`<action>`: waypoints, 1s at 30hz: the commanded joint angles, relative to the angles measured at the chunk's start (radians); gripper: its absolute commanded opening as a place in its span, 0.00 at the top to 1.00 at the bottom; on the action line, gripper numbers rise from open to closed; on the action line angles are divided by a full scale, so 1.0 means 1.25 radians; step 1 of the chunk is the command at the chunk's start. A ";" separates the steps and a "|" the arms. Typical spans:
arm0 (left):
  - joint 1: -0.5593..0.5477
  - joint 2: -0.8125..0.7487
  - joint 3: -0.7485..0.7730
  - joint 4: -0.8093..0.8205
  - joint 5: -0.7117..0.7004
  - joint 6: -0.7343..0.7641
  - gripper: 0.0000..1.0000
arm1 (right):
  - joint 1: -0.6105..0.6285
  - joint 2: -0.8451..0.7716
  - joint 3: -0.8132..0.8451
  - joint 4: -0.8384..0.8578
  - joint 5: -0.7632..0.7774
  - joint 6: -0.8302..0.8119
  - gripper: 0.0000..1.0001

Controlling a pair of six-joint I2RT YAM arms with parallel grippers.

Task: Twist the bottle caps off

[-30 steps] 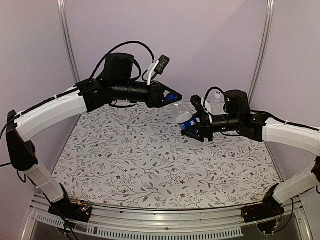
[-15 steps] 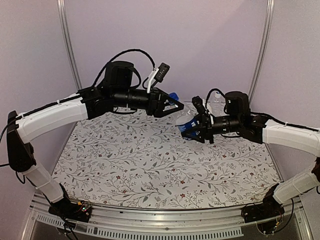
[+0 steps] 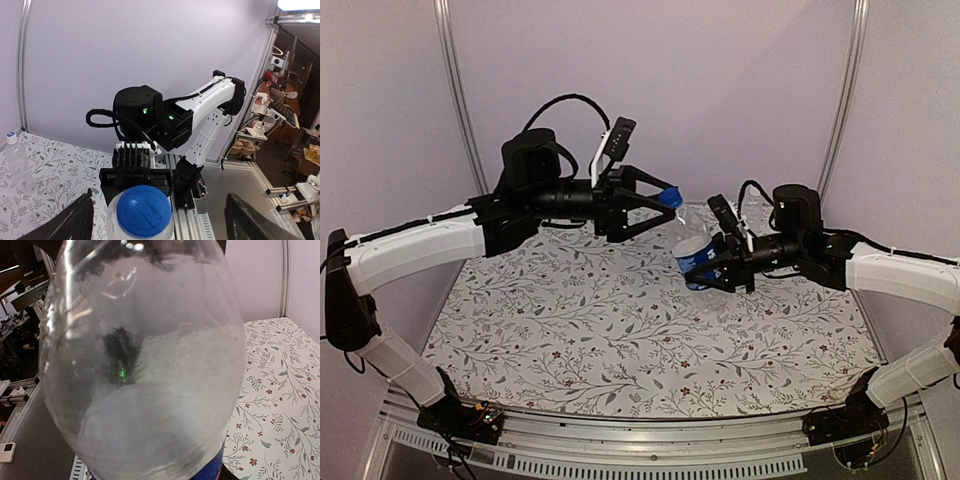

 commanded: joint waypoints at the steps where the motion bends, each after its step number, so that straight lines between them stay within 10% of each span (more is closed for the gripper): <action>1: 0.015 -0.010 -0.007 0.106 0.052 -0.008 0.14 | 0.008 -0.010 -0.015 0.059 -0.069 0.043 0.64; 30: 0.022 0.061 0.029 0.171 0.127 -0.062 0.85 | 0.013 0.017 -0.010 0.056 -0.073 0.052 0.66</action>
